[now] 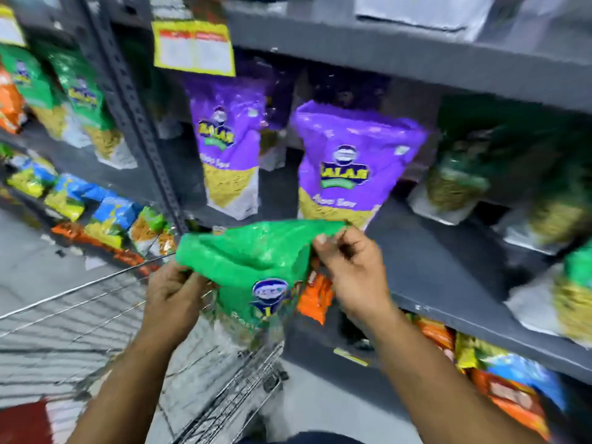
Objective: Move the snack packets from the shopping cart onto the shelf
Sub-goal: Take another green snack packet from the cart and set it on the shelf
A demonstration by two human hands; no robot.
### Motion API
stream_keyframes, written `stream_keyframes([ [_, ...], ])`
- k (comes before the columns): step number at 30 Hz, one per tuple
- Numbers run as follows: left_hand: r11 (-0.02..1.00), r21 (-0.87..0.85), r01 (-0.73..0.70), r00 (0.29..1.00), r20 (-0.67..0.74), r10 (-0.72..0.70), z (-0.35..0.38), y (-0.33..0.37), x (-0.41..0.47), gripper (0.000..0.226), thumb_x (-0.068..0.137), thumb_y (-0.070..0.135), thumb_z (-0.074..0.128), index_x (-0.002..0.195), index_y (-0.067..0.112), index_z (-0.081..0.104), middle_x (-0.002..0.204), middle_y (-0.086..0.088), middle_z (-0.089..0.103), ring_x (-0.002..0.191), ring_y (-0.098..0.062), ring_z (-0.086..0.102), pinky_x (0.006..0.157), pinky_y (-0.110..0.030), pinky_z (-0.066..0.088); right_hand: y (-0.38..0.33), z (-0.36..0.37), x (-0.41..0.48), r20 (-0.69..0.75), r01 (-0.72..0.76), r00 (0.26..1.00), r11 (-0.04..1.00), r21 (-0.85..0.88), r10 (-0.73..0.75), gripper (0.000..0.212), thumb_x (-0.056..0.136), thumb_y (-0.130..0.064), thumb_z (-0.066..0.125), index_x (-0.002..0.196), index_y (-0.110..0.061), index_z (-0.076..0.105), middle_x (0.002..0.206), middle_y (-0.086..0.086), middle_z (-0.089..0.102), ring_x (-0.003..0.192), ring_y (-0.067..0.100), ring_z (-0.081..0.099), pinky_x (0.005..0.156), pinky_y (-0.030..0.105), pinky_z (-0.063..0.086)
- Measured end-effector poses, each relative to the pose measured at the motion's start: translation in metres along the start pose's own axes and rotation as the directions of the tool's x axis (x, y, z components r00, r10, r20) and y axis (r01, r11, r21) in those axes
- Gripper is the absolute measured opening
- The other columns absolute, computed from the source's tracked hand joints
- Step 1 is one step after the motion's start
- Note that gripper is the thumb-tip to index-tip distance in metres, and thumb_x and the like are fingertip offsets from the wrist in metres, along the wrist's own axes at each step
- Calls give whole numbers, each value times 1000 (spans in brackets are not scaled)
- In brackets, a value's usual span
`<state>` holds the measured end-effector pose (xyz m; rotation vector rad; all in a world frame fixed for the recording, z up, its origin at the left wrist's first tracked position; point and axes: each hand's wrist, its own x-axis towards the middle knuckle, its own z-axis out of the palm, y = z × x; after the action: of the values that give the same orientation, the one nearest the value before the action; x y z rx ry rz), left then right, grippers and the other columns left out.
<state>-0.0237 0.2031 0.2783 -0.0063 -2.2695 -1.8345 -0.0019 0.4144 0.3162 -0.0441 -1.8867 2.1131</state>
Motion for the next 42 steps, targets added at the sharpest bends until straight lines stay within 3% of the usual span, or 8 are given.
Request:
stream_keyframes([
  [3,994,-13,-110,986,123,110,53,35,-1,25,78,23,54,73,1,63,73,-19,64,67,-15,54,66,-32,49,-36,-55,-6,-162,150,975,989,-8,-150,40,76,-38,69,68,-5,49,67,9,42,63,15,36,57,27,32],
  [11,944,-328,41,902,418,106,234,67,1,20,80,30,57,69,17,67,73,-5,63,74,-16,51,67,-37,40,-70,-176,12,-509,247,813,960,-135,-281,22,82,-24,58,61,-26,62,59,-12,58,64,7,45,60,26,36],
  [18,903,-378,205,881,472,-3,312,78,17,14,81,23,55,75,18,67,83,-7,61,83,-15,48,75,-36,39,-62,-228,20,-547,104,769,909,-403,-330,25,89,-23,56,65,-24,50,61,-9,45,54,-2,35,57,28,32],
  [22,889,-381,253,796,604,33,307,65,11,48,79,-13,45,104,21,69,99,0,69,90,-9,63,81,-24,50,-76,-234,13,-511,76,783,870,-487,-355,19,87,-17,61,102,-28,56,78,-4,56,70,6,52,68,20,44],
  [24,953,-248,173,711,701,53,303,44,7,64,75,-17,54,126,22,51,113,6,65,99,-1,63,88,-19,50,-87,-234,6,-438,110,756,753,-648,-487,31,84,-18,63,112,-28,56,87,-2,54,77,4,51,71,9,42],
  [27,1000,-2,-20,620,785,14,305,15,2,94,64,-1,78,141,22,29,129,5,56,118,-10,55,107,-32,41,-101,-230,6,-140,170,707,358,-918,-693,29,84,-21,61,113,-20,64,103,2,55,96,9,50,90,13,34],
  [33,996,22,-89,681,731,45,313,17,-4,95,55,8,89,135,16,38,114,7,58,104,-10,56,77,-8,42,-132,-217,36,54,19,923,-95,-995,-380,24,88,-34,49,103,-28,67,108,-1,68,100,31,61,88,41,49],
  [42,990,109,-90,719,695,-11,315,10,2,90,52,20,90,129,23,44,107,8,60,101,-12,57,88,-22,42,-163,-224,54,-88,-88,996,9,-996,-19,22,80,-32,69,101,-26,71,110,3,71,99,24,64,87,28,48],
])
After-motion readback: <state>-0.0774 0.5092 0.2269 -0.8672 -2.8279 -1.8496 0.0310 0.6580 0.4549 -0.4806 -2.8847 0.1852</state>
